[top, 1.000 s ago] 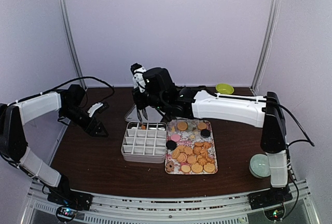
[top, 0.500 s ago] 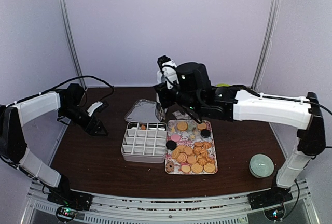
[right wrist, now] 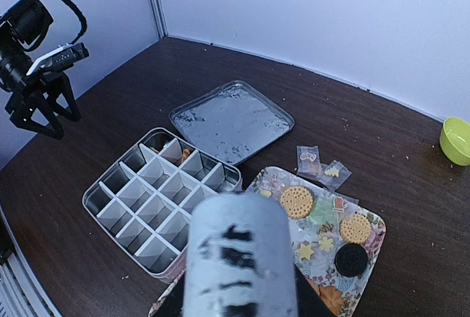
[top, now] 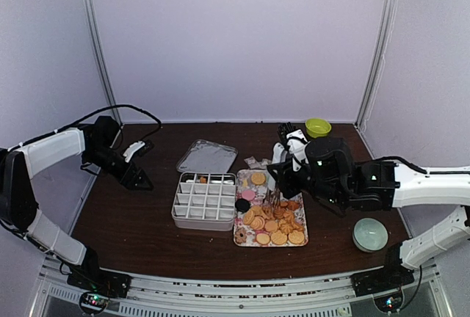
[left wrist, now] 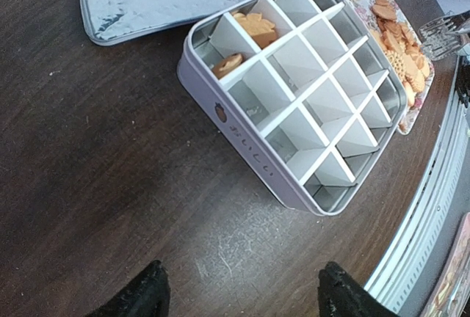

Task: Pack the cookies
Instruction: Place the fake cookies in the empty pocket of the box, then pick up the fake cookies from the plate.

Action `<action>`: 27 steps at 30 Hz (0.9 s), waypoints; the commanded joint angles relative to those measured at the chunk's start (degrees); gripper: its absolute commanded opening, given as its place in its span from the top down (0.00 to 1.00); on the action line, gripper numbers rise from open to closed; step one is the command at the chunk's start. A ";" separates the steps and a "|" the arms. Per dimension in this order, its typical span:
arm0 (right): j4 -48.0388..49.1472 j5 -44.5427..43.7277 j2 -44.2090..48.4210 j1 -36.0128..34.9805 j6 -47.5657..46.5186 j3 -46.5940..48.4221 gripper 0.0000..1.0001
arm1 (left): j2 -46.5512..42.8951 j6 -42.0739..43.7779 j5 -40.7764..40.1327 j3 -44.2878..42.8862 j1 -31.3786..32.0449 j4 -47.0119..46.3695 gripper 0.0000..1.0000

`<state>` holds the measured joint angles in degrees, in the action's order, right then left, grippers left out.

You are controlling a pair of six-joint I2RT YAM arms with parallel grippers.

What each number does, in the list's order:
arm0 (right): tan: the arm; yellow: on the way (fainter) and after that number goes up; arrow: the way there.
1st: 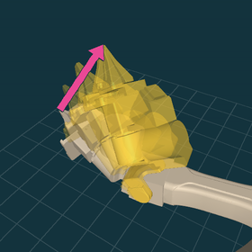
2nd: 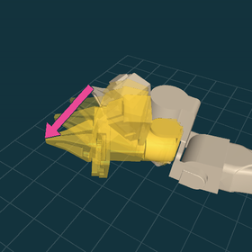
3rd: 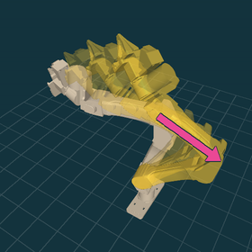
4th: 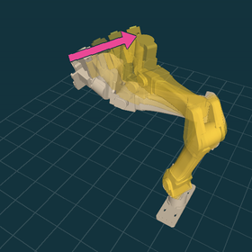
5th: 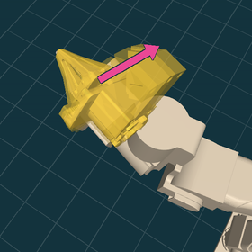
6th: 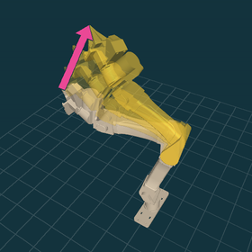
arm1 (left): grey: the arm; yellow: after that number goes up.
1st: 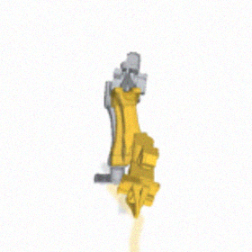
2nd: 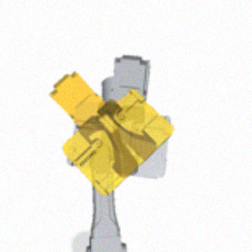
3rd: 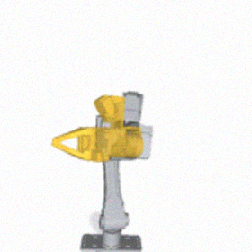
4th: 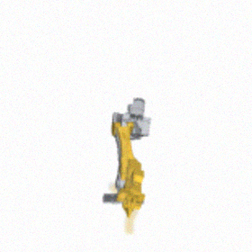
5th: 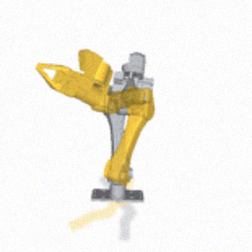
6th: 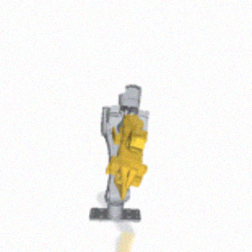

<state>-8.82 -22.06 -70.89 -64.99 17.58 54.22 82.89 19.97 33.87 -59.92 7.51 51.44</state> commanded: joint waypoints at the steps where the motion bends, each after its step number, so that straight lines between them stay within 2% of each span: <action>1: -0.05 -3.41 1.98 -1.31 4.31 -1.35 0.68 | -0.01 -0.45 1.11 -2.11 -0.03 0.32 0.28; 10: -3.80 -9.56 4.12 -1.08 4.33 -3.06 0.67 | -0.19 -0.37 1.30 -2.26 0.05 0.68 0.28; 16: -5.41 -10.32 5.38 -0.36 5.06 -4.95 0.65 | 0.23 -0.45 1.62 -2.74 0.03 0.82 0.28; 27: -2.36 -9.28 3.59 1.69 5.06 -6.52 0.64 | -0.26 -0.40 1.55 -2.63 0.05 1.21 0.28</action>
<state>-13.52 -30.24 -66.74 -64.14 22.13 47.86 82.91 19.84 34.39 -61.04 7.51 52.47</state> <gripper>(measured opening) 0.367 0.718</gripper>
